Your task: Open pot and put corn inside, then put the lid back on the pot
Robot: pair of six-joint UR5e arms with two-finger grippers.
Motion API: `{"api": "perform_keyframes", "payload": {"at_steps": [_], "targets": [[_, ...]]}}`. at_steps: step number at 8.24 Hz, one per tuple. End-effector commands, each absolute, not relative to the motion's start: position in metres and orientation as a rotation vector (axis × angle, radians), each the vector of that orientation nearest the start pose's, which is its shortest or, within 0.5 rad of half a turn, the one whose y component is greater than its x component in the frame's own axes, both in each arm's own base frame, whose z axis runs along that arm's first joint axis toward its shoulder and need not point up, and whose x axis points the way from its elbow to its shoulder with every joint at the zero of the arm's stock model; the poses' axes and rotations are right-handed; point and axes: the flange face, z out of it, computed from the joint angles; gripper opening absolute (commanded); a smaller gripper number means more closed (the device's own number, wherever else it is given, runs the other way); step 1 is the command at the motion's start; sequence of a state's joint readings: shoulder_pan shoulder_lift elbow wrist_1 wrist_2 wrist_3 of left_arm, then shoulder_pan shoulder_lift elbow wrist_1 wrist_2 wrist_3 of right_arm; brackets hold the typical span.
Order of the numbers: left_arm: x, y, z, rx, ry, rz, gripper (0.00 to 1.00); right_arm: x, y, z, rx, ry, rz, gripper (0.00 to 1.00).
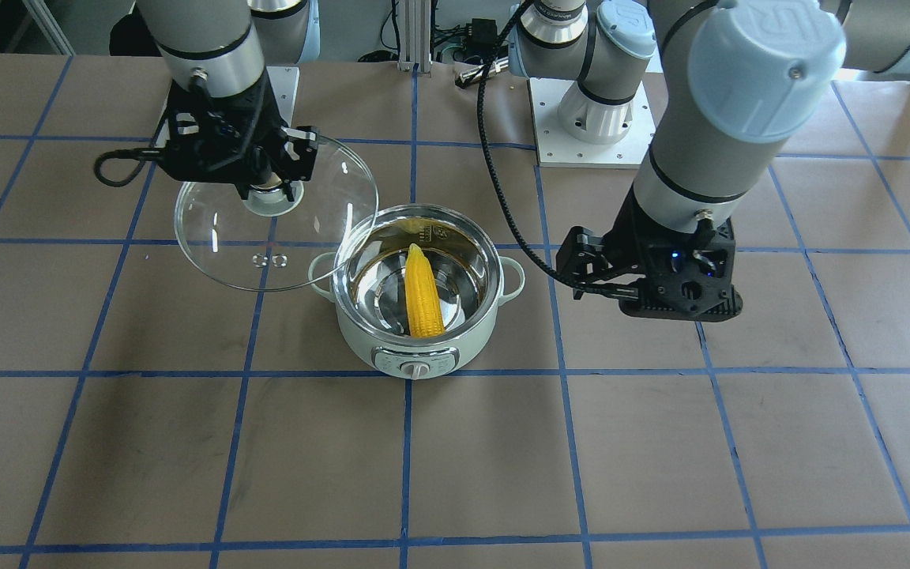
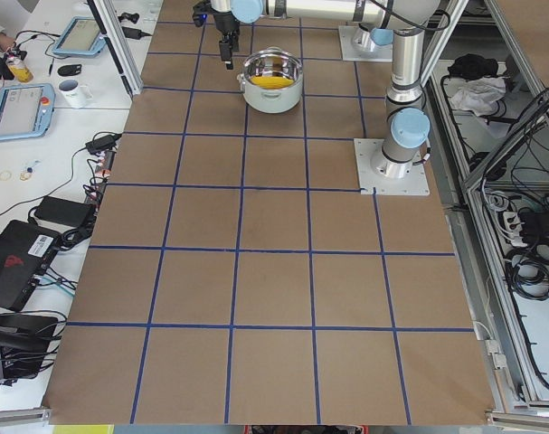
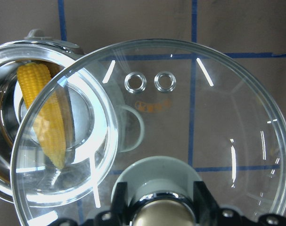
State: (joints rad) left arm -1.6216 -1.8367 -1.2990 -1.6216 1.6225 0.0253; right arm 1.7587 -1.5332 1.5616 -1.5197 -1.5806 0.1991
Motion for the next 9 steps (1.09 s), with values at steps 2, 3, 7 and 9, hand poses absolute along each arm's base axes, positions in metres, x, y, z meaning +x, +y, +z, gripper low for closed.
{"api": "perform_keyframes", "payload": {"at_steps": [2, 3, 7, 9], "targets": [[-0.128, -0.579, 0.498, 0.113, 3.083, -0.004, 1.00, 0.360, -0.484, 0.417, -0.028, 3.174, 0.153, 0.14], [-0.129, -0.574, 0.503, 0.118, 3.084, -0.011, 1.00, 0.367, -0.488, 0.407, -0.029, 3.174, 0.153, 0.14], [-0.129, -0.532, 0.457, 0.120, 3.085, -0.011, 1.00, 0.377, -0.492, 0.381, 0.059, 3.154, 0.134, 0.13], [-0.126, -0.532, 0.454, 0.111, 3.086, -0.004, 1.00, 0.380, -0.488, 0.370, 0.135, 3.123, 0.132, 0.11]]}}
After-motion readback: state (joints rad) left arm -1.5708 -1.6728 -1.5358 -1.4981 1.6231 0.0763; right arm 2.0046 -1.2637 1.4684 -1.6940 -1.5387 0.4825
